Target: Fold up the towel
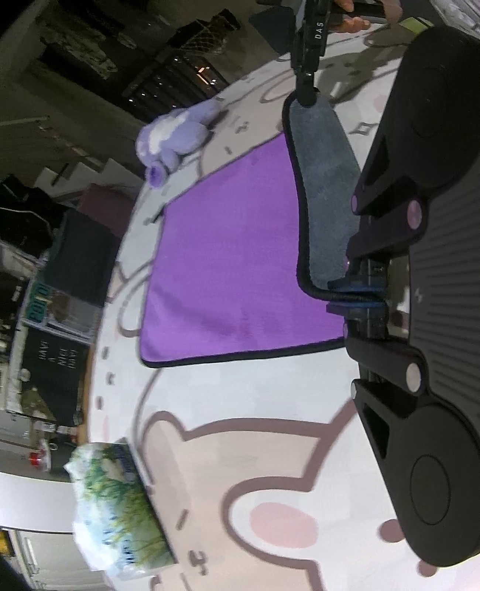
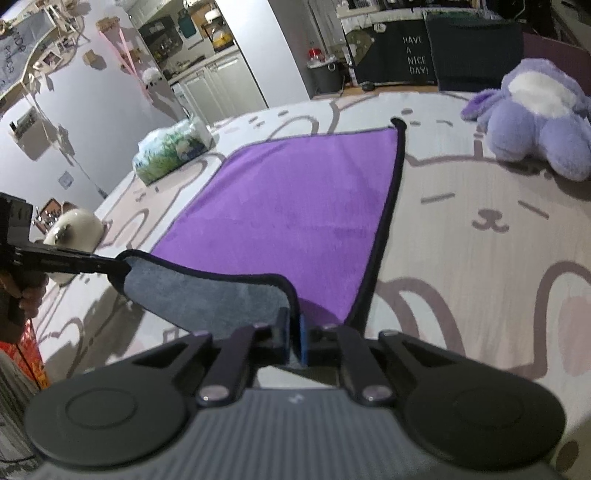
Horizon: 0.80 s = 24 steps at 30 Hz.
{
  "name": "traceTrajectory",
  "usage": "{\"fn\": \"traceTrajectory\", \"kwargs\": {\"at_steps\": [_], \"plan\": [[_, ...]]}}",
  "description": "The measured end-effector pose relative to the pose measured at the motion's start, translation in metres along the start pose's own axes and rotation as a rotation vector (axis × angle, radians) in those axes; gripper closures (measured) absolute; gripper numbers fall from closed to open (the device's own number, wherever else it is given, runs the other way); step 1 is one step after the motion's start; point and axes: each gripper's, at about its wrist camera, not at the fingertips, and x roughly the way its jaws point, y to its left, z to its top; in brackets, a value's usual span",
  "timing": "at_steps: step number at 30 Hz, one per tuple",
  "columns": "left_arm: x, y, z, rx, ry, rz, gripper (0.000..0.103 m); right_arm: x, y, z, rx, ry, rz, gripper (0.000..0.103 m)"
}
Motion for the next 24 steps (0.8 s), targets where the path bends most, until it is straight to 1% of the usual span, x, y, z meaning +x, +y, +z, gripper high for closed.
{"fn": "traceTrajectory", "kwargs": {"at_steps": [6,11,14,19,24], "plan": [[-0.009,-0.001,0.017,-0.013,-0.067,0.010,0.098,-0.011,0.001,0.015,0.019,-0.073,0.003,0.096],[-0.012,-0.005,0.028,-0.002,-0.100,0.019,0.098,-0.015,0.002,0.025,0.023,-0.113,-0.005,0.096],[-0.013,-0.009,0.036,0.014,-0.124,0.023,0.098,-0.016,0.001,0.032,0.034,-0.138,-0.013,0.096],[-0.011,-0.008,0.052,0.004,-0.157,0.037,0.098,-0.016,0.001,0.048,0.045,-0.190,-0.029,0.096],[-0.008,-0.010,0.069,0.008,-0.194,0.055,0.098,-0.011,-0.002,0.062,0.071,-0.218,-0.048,0.096]]}}
